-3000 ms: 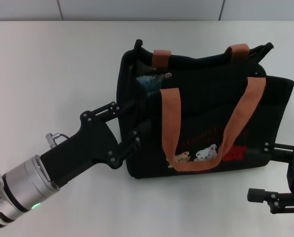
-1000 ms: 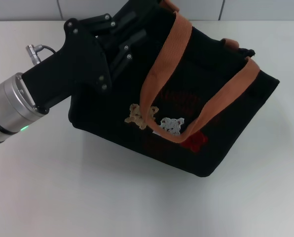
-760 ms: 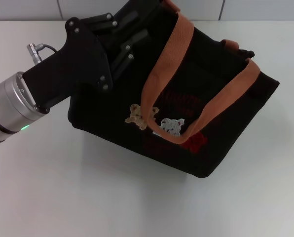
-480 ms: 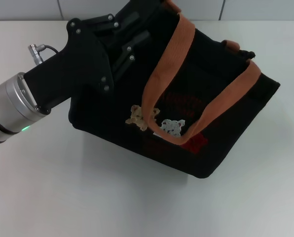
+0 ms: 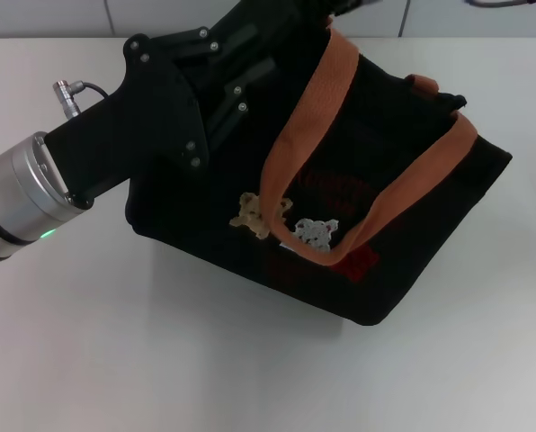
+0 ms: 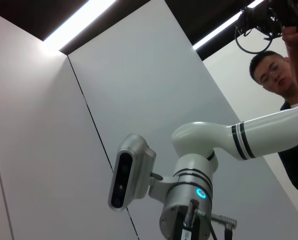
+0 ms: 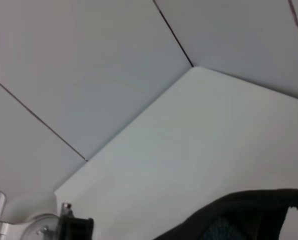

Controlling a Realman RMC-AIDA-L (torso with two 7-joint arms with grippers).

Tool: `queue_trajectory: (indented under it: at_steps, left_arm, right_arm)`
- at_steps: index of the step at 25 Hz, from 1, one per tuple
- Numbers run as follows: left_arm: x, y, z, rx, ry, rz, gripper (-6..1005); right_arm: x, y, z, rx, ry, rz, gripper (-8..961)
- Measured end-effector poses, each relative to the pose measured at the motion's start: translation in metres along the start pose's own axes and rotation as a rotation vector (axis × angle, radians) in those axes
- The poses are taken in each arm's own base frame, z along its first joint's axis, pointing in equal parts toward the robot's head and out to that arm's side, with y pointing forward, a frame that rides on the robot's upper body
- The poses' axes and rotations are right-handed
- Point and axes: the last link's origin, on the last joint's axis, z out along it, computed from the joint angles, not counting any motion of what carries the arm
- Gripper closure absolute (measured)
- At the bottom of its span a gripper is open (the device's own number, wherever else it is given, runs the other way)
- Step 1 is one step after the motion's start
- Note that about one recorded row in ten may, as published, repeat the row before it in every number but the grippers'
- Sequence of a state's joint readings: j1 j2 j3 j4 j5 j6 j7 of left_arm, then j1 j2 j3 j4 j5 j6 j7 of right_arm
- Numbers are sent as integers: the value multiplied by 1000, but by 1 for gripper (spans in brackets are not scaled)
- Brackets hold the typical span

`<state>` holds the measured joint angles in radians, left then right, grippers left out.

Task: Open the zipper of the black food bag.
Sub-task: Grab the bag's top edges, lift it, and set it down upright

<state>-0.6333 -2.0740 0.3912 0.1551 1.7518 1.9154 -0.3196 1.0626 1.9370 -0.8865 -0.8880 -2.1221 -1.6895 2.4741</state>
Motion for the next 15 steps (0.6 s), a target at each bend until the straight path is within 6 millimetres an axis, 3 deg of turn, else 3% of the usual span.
queue_trajectory:
  at_steps: [15]
  left_arm:
    - [1,-2,6,-16,17,6,807]
  right_arm:
    - [0,1,30,26,36,-7,491]
